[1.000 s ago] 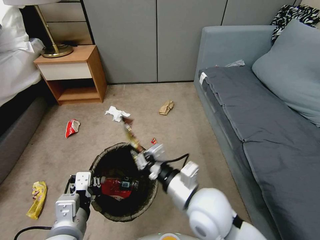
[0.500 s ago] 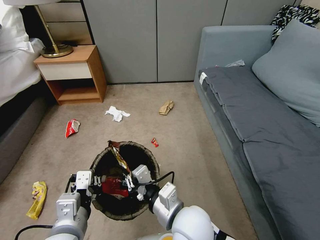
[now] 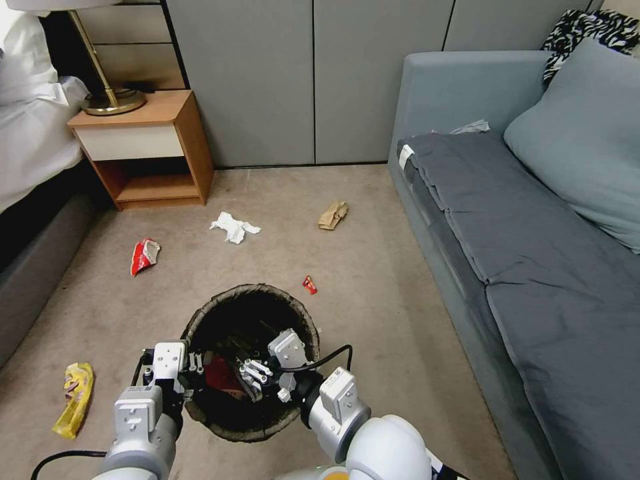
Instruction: Pick up the trash bin, then pick up the garbage from the floor and place it into the trash bin.
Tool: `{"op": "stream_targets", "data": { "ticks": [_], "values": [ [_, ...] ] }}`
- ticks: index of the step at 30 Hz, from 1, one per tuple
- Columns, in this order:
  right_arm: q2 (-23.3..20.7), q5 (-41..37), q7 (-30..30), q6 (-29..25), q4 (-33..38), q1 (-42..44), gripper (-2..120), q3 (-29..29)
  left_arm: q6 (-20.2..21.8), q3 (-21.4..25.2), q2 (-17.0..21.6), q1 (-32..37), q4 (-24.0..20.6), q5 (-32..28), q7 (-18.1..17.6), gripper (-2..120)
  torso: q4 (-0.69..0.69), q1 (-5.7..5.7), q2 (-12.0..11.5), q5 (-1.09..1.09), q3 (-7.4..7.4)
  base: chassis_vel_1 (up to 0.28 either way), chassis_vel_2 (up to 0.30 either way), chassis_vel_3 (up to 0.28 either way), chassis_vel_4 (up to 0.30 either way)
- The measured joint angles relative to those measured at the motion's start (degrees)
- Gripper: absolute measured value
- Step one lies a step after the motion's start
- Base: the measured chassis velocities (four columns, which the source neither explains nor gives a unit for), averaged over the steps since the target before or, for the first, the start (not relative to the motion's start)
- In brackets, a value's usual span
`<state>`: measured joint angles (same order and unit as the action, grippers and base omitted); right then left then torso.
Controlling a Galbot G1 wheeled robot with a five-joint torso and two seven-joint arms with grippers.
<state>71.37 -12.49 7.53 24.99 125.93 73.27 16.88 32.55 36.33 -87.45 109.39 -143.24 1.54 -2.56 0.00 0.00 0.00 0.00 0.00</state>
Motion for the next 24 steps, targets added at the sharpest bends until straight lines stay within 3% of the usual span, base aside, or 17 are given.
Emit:
{"op": "stream_targets", "data": {
  "ticks": [8, 16, 24],
  "values": [
    [-0.24, 1.62, -1.15, -0.88, 3.2, 1.94, 99, -3.14, -0.02, -0.07, 0.0, 0.2, 0.0, 0.22, 0.09, 1, 0.0, 0.0, 0.0, 0.0, 0.0, 0.0, 0.0, 0.0, 0.0],
    [-0.95, -0.29, -5.26, -6.01, 8.57, 4.83, 100, -12.32, -0.07, -0.07, 0.32, 0.14, 0.0, 0.24, 0.19, 1, 0.0, 0.0, 0.0, 0.0, 0.0, 0.0, 0.0, 0.0, 0.0],
    [0.29, -2.65, -2.06, -10.03, 13.41, 9.23, 100, -19.12, -0.2, -0.02, 0.55, -0.12, 0.0, 0.21, 0.27, 1, 0.0, 0.0, 0.0, 0.0, 0.0, 0.0, 0.0, 0.0, 0.0]
  ]
}}
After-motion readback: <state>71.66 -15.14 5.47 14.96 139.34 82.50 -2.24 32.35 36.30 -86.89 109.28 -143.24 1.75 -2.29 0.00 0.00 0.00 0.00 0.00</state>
